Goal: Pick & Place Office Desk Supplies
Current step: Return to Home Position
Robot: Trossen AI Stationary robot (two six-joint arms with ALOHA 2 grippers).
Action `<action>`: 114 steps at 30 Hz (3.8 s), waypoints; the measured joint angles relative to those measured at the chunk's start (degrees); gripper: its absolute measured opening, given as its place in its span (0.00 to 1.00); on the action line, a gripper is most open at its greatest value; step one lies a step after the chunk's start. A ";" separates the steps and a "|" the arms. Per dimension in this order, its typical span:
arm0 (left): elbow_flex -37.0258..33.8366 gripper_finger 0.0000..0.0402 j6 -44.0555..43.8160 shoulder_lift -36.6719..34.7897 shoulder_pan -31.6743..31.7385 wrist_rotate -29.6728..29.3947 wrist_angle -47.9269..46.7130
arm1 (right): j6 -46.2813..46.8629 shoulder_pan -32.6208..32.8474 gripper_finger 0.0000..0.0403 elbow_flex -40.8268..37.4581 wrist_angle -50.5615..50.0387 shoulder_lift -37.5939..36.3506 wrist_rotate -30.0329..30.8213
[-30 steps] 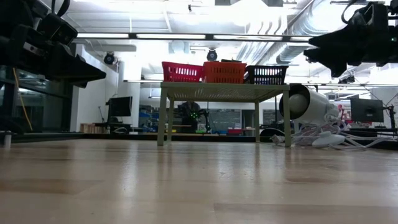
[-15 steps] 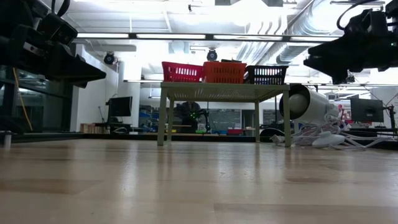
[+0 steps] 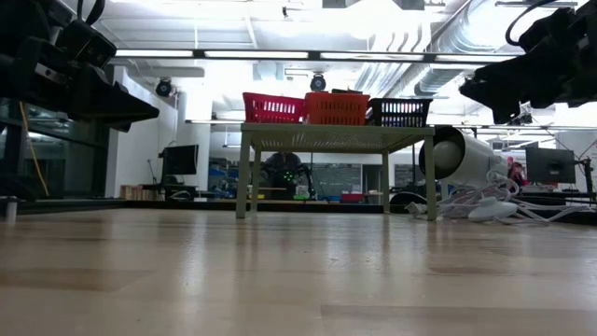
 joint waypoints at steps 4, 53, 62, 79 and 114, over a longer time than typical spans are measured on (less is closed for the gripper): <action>0.01 0.21 0.02 -0.02 -0.02 0.00 0.00 | -0.03 0.00 0.48 0.00 -0.02 0.00 0.02; 0.00 0.21 0.00 -0.01 -0.02 -0.01 0.00 | -0.01 0.00 0.48 -0.11 -0.07 0.48 0.13; 0.02 0.21 0.00 -0.02 0.00 0.00 0.00 | -0.01 0.00 0.48 -0.11 -0.07 0.48 0.13; 0.01 0.21 0.76 -0.02 0.00 -0.02 -0.01 | -0.01 0.00 0.48 -0.11 -0.07 0.50 0.13; -0.35 0.21 -1.99 -8.13 -0.28 0.00 -6.32 | -0.01 0.02 0.48 -0.11 -0.07 0.50 0.13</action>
